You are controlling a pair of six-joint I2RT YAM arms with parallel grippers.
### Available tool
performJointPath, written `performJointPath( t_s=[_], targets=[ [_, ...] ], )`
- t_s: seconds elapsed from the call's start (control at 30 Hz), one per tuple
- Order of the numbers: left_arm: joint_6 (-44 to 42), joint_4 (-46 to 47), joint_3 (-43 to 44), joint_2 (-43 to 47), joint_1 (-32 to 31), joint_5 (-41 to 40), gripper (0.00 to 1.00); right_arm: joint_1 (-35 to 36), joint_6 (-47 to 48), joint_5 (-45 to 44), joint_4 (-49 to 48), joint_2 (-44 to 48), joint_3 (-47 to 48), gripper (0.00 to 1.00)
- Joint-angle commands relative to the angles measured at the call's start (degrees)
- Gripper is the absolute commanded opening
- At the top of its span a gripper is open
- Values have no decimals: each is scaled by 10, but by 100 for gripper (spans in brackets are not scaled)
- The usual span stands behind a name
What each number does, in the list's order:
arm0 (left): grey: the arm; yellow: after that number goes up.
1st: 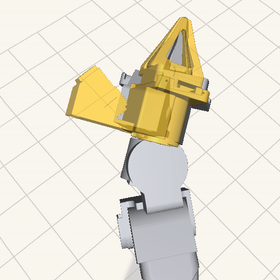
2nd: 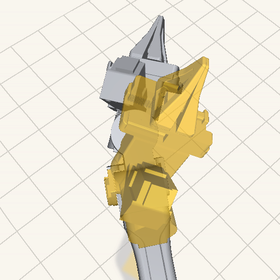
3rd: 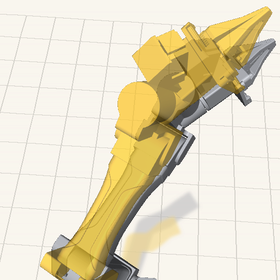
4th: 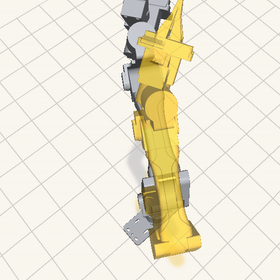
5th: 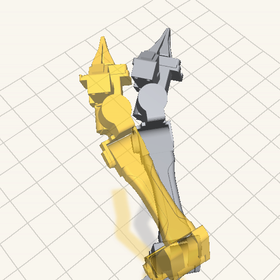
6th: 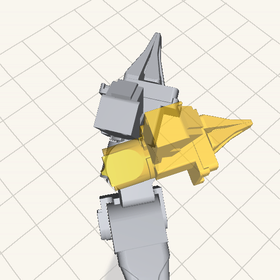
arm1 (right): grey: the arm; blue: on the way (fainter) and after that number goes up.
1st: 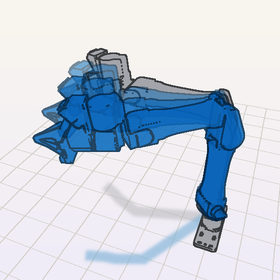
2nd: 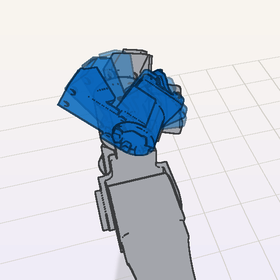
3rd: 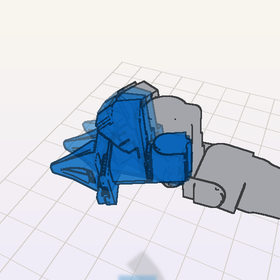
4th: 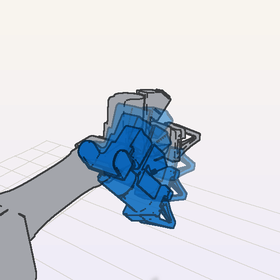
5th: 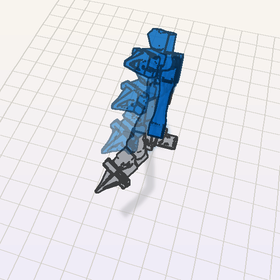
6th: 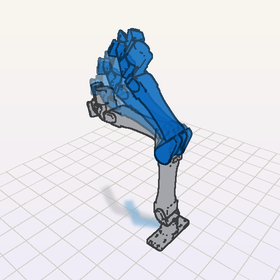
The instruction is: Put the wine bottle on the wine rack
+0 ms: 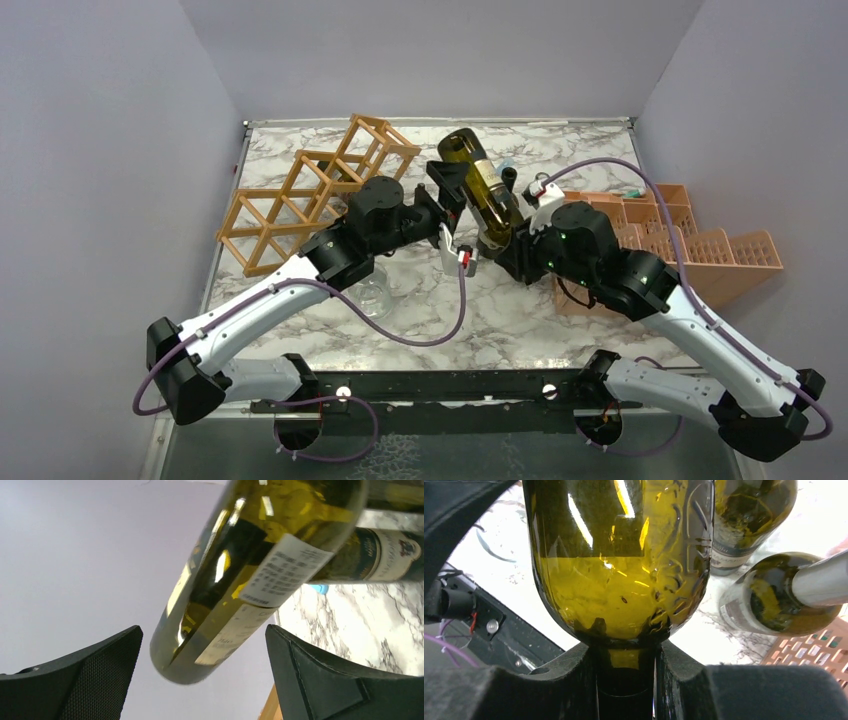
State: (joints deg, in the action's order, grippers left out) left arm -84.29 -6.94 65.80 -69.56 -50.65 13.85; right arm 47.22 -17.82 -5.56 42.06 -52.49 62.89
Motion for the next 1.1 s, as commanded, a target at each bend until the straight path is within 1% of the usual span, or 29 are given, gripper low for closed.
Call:
performJointPath(
  t_s=[0.0,0.07,0.1,0.17,0.2,0.27,0.3,0.33,0.4,0.47,0.53,0.6,0.67,0.7,0.77,0.8,0.87,1.07],
  targets=[
    [164,102,-9,30,-2,-74,99,0,21,-52,-116,-3,26,1],
    [282,154,-19,40,-2,-130,99,0,25,-56,-122,-14,26,1],
    [346,181,-21,46,-2,-172,99,0,26,-57,-128,-19,24,1],
    [453,204,-17,54,-2,-265,99,0,32,-51,-140,-29,18,1],
    [490,196,-12,58,-2,-297,99,0,35,-45,-145,-36,17,1],
    [530,172,-9,71,-1,-340,99,0,47,-30,-149,-53,17,1],
    [558,187,-19,83,-1,-365,99,0,51,-22,-151,-62,19,1],
    [580,194,-29,91,-1,-385,99,0,56,-13,-151,-72,20,1],
    [636,174,-32,115,0,-407,99,0,60,6,-151,-91,21,1],
    [701,131,-22,133,0,-411,99,0,61,26,-155,-110,21,1],
    [747,89,-12,148,0,-401,99,1,59,49,-160,-135,21,1],
    [776,52,-6,161,0,-400,99,1,56,63,-163,-156,21,1],
    [777,10,-8,175,0,-408,99,1,54,66,-167,-175,22,1],
    [772,-18,-13,182,0,-423,99,1,55,65,-167,-185,23,1],
    [776,-66,-26,200,0,-487,99,1,59,52,-165,-203,26,1],
    [778,-82,-37,212,0,-517,99,1,60,37,-165,-213,28,1],
    [792,-103,-54,239,0,-549,99,0,65,12,-166,-232,32,1],
    [816,-118,-80,317,0,-539,99,3,77,-12,-170,-294,73,1]
  ],
)
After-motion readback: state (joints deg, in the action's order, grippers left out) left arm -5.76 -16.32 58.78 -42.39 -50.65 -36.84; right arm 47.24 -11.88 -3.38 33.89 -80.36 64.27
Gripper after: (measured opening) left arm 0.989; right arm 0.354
